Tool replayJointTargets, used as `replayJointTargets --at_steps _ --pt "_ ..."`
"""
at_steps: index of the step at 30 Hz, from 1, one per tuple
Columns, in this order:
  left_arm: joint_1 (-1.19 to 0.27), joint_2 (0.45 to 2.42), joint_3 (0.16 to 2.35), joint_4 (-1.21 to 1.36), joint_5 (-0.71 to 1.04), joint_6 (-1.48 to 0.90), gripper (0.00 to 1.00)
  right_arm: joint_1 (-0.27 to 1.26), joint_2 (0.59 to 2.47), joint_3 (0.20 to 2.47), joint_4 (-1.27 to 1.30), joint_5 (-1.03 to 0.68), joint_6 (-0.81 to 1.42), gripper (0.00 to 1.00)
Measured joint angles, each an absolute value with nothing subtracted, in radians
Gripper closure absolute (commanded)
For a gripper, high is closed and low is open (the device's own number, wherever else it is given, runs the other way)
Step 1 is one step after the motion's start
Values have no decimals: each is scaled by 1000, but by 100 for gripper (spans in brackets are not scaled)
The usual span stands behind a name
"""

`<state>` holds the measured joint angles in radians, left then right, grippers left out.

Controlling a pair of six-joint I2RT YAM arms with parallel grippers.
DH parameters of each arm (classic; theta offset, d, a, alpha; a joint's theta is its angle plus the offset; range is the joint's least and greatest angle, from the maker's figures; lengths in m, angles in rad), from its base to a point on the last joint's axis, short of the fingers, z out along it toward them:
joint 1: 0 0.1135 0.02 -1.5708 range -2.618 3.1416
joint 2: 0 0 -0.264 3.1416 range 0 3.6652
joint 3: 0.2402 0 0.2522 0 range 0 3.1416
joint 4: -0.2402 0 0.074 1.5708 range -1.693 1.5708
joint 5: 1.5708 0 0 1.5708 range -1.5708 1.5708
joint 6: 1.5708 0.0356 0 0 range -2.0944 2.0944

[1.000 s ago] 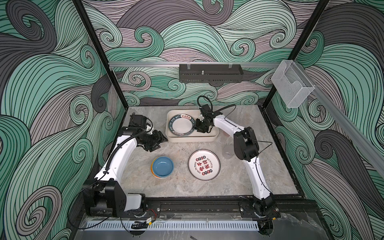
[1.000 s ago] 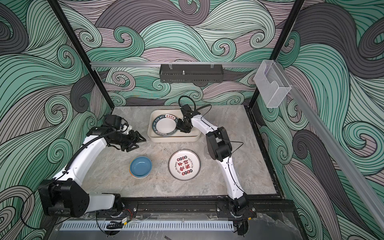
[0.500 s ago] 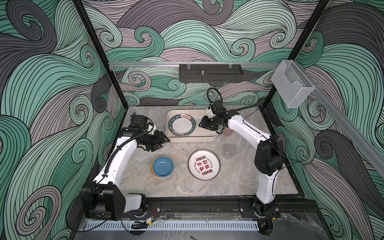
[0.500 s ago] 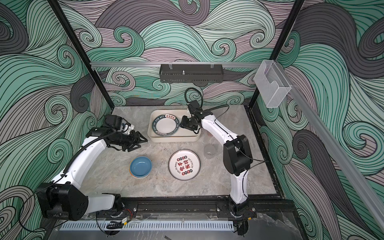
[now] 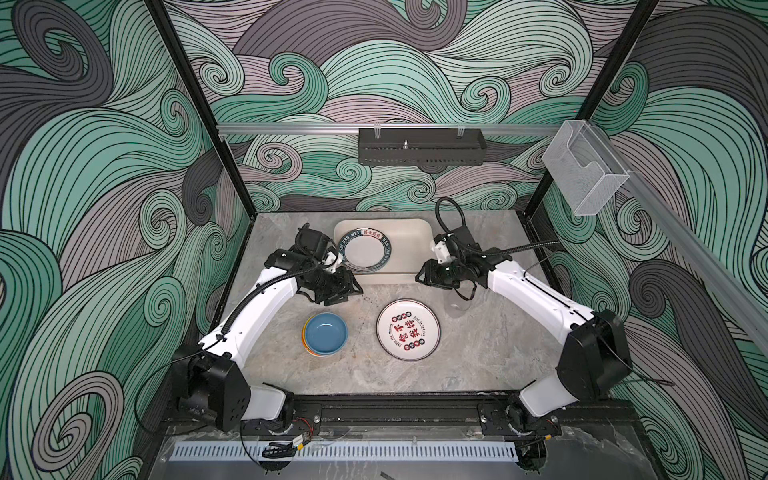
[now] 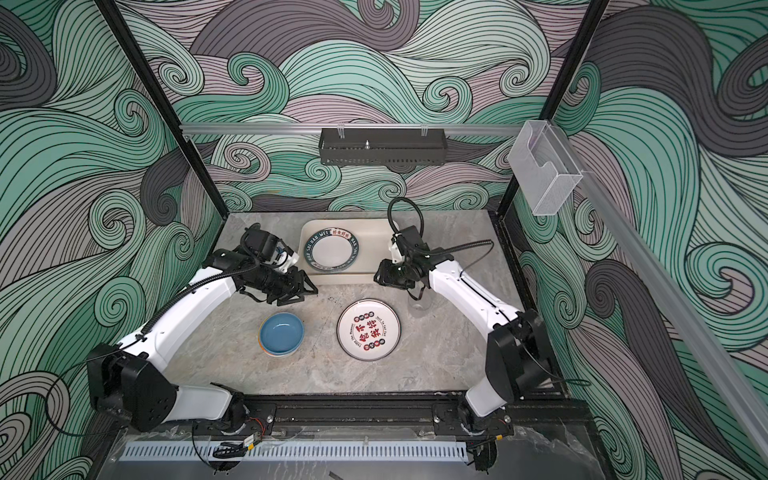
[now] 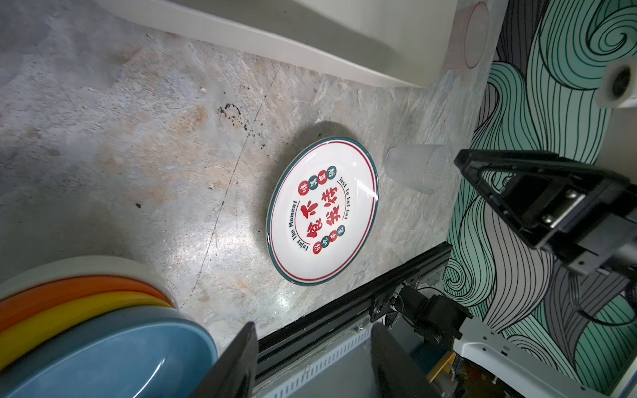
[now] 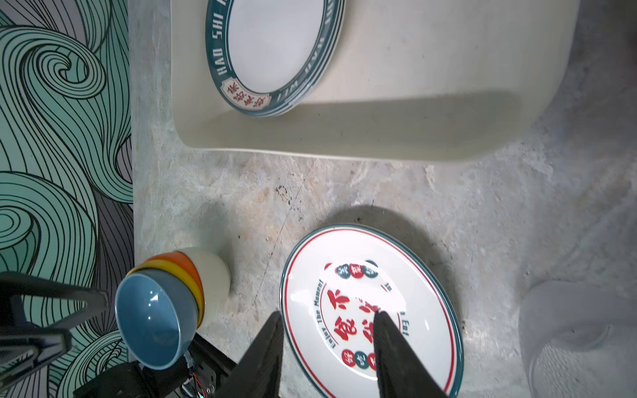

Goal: Place the mixed dishes into the plastic bin
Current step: 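Move both grippers to opposite rims of the red-printed white plate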

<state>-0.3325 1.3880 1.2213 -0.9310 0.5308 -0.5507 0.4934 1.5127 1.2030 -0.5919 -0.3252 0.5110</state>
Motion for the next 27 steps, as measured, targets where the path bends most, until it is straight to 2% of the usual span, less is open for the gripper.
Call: replayJointTargets --at_steps 13,27 --pt "-471 1542 1269 -931 453 -552 47 483 1256 928 -599 -348 493 54" --pt "-562 1678 1281 -926 396 -554 51 482 1148 763 -600 -360 506 54"
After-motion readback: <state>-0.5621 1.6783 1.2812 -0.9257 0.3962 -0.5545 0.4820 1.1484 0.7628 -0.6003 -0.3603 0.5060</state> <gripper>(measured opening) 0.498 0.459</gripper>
